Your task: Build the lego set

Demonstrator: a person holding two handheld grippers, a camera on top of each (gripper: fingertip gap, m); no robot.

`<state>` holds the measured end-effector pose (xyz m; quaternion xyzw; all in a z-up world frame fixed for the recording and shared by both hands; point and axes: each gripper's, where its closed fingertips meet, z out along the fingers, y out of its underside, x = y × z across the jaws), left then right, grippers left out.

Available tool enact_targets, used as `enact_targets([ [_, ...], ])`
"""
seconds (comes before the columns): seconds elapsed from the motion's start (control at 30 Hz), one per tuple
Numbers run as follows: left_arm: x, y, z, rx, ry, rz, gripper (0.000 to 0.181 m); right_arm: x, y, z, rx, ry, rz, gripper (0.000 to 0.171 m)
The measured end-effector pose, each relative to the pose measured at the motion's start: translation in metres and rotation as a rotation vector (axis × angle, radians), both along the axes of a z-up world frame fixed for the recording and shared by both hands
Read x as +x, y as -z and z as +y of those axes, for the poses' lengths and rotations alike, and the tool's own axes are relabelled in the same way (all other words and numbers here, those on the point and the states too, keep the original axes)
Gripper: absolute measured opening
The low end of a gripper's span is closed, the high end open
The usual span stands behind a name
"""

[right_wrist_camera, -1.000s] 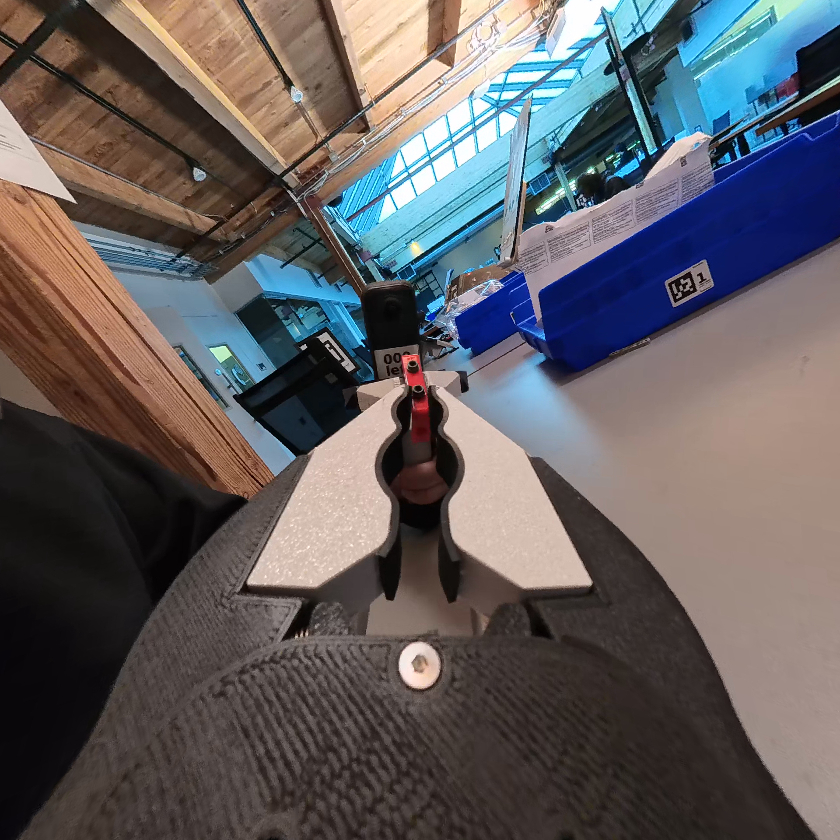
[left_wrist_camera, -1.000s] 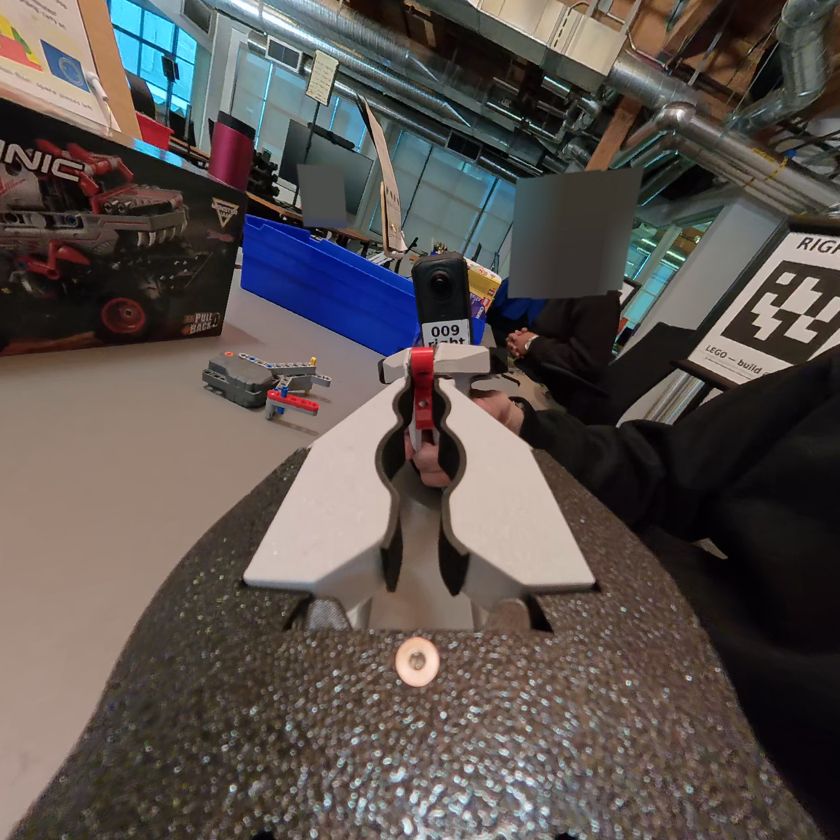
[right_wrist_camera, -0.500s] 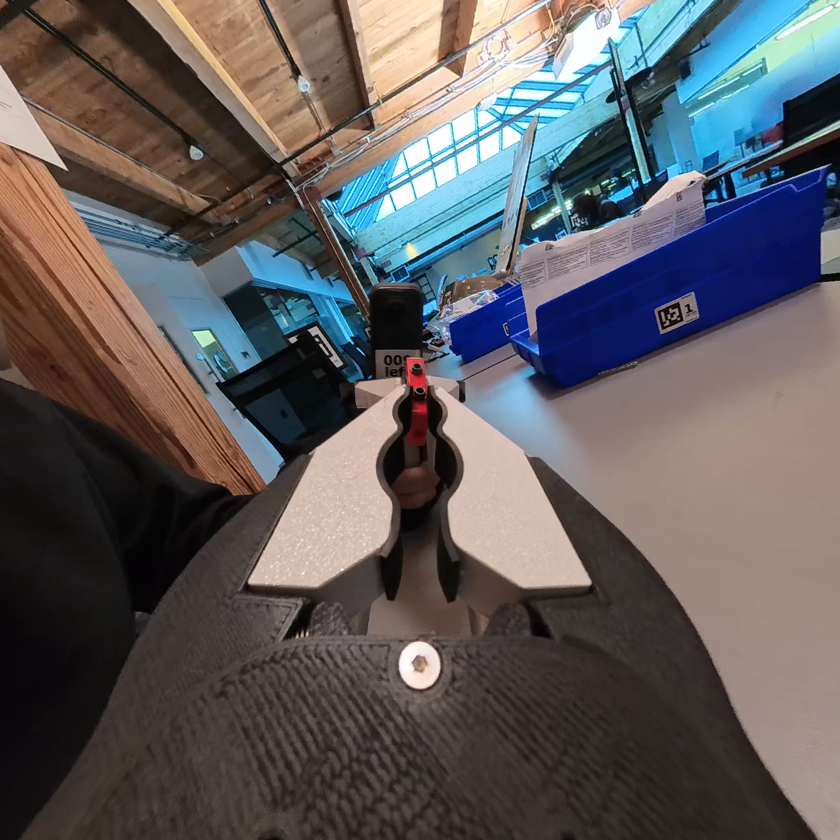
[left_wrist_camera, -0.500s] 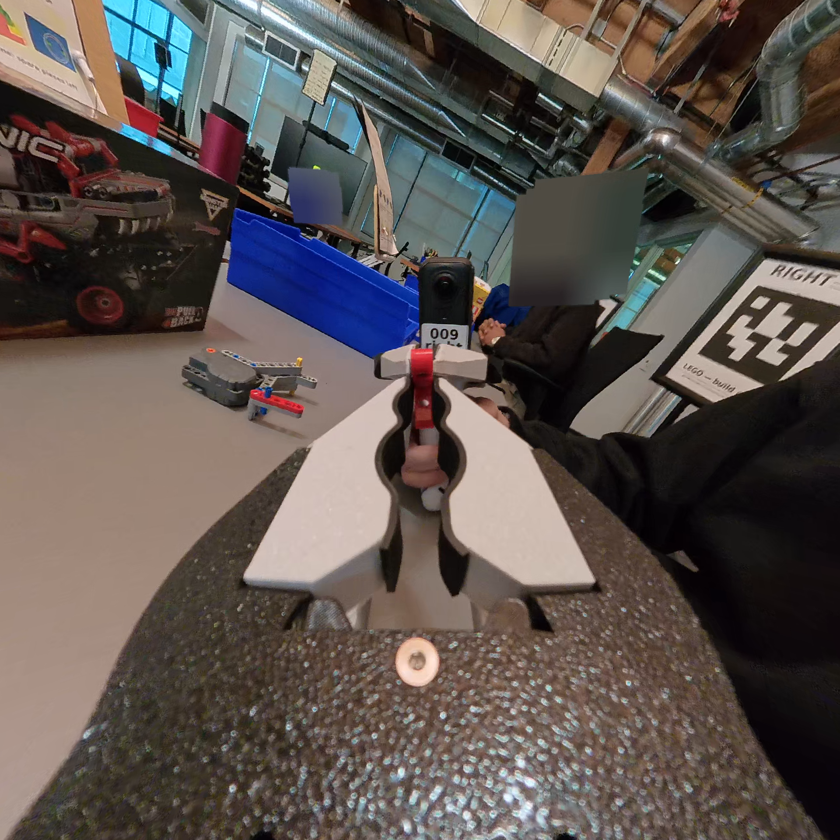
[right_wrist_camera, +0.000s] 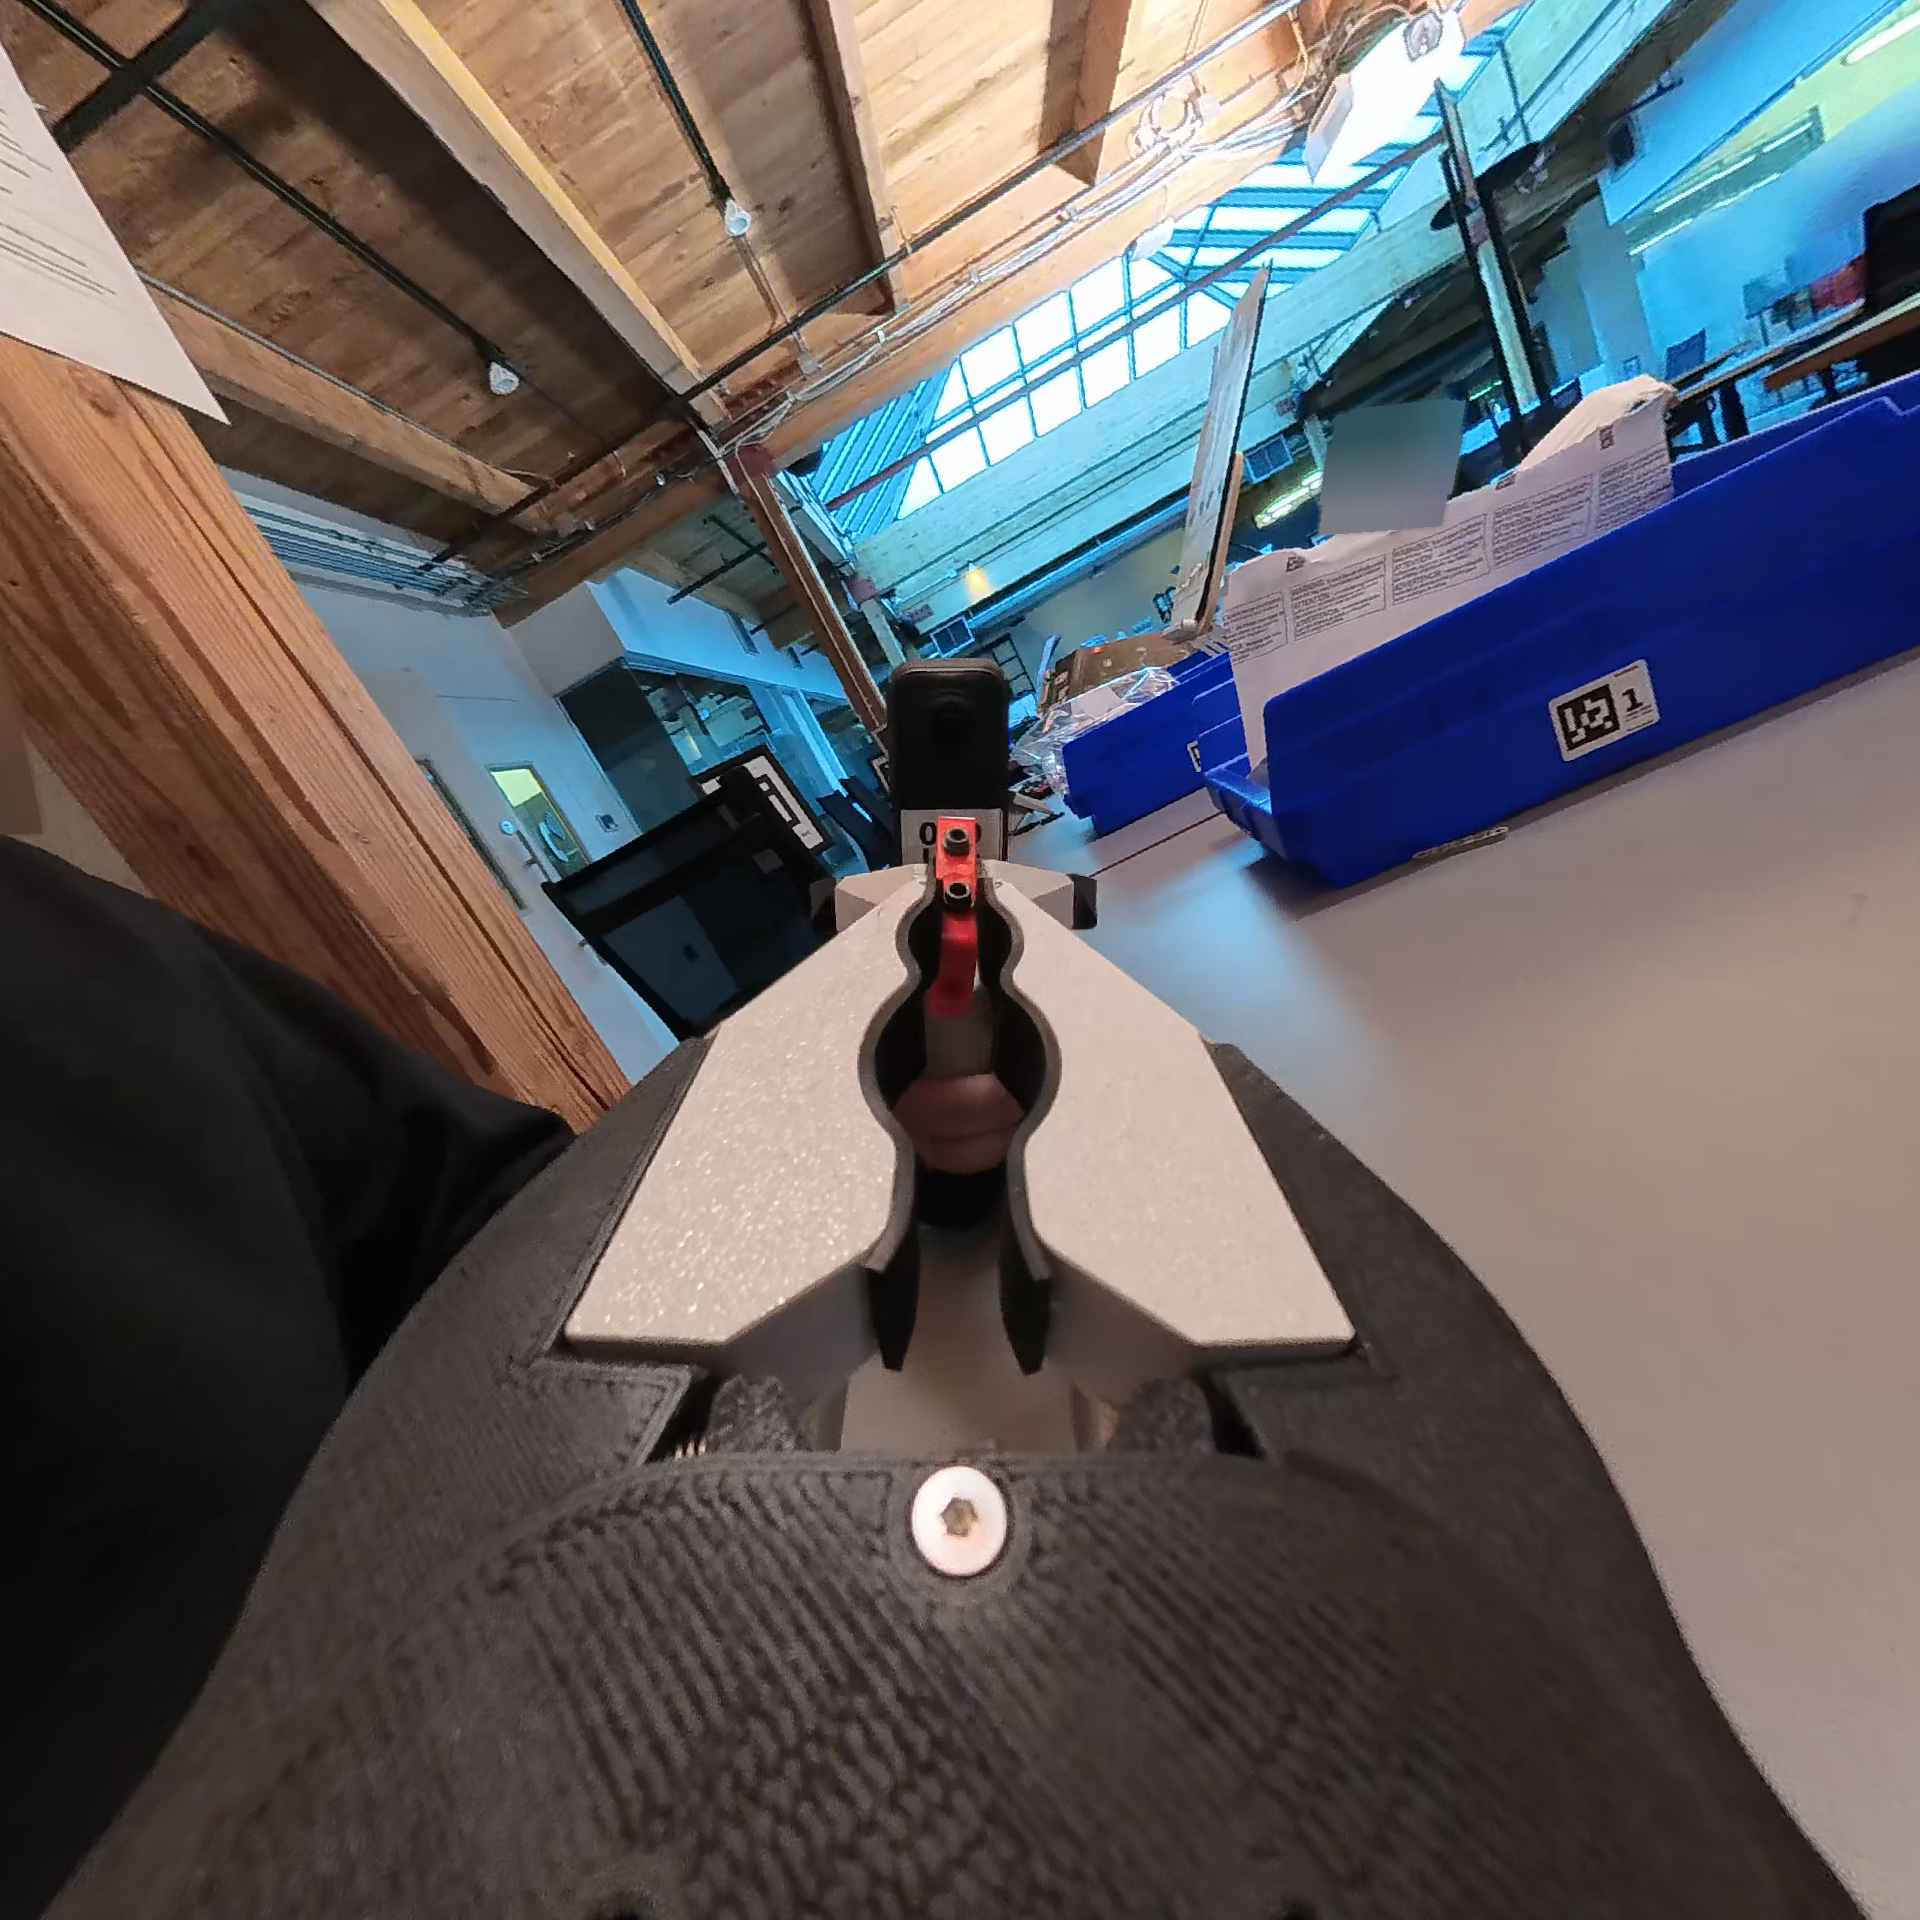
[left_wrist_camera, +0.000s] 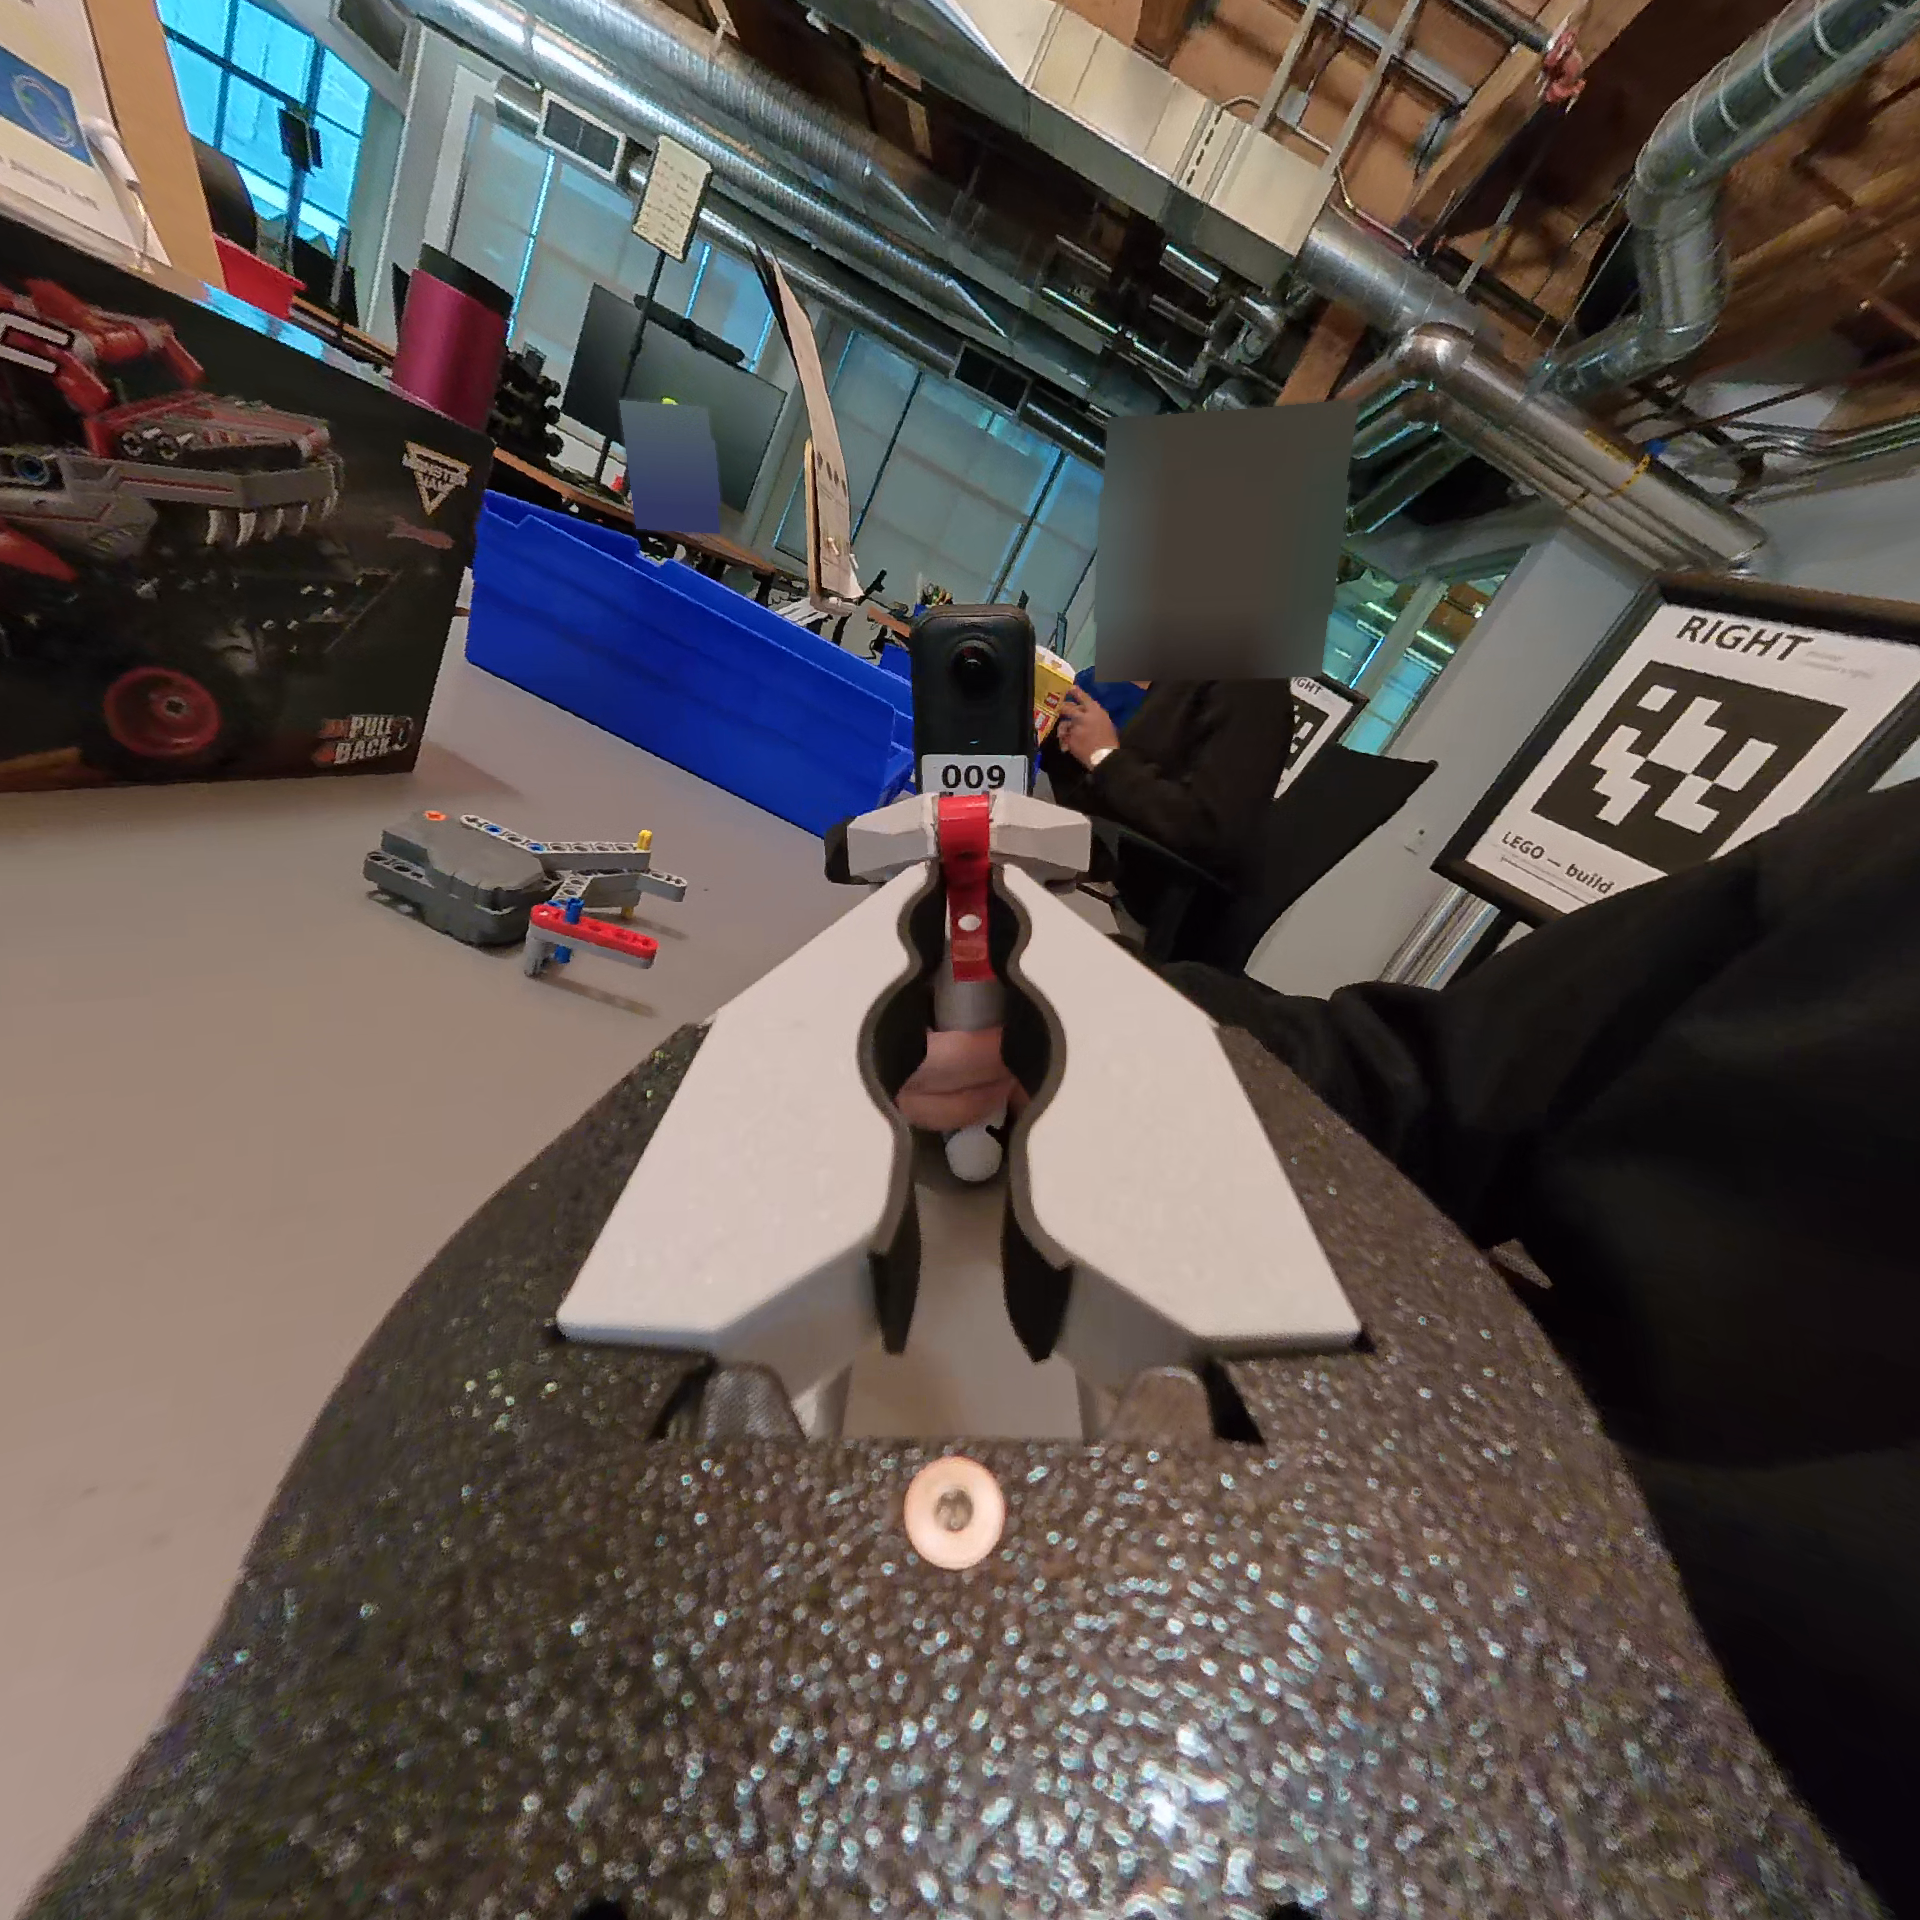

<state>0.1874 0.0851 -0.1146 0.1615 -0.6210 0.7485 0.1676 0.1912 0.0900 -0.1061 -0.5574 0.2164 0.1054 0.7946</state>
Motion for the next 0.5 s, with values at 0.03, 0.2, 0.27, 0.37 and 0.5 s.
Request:
enact_targets([
  [0.03, -0.0002, 0.0004, -0.0001, 0.003, -0.001, -0.008, 0.005, -0.0003, 0.0005, -0.0001, -0.008, 0.000, -0.002, 0.005],
  [0.2, 0.0011, 0.0017, -0.0033, 0.005, -0.013, -0.006, 0.005, 0.0007, 0.0013, -0.0034, -0.061, 0.065, -0.062, 0.005],
  [0.27, 0.0009, 0.0011, -0.0038, 0.005, -0.014, -0.007, 0.005, 0.0012, 0.0003, -0.0046, -0.042, 0.065, -0.052, 0.004],
  [0.37, 0.0009, 0.0014, -0.0027, 0.008, -0.010, -0.005, 0.005, 0.0011, 0.0005, -0.0034, -0.036, 0.052, -0.039, 0.004],
  [0.5, 0.0015, 0.0034, -0.0038, 0.021, -0.010, 0.006, 0.005, 0.0017, 0.0029, -0.0046, -0.063, 0.054, -0.042, 0.004],
])
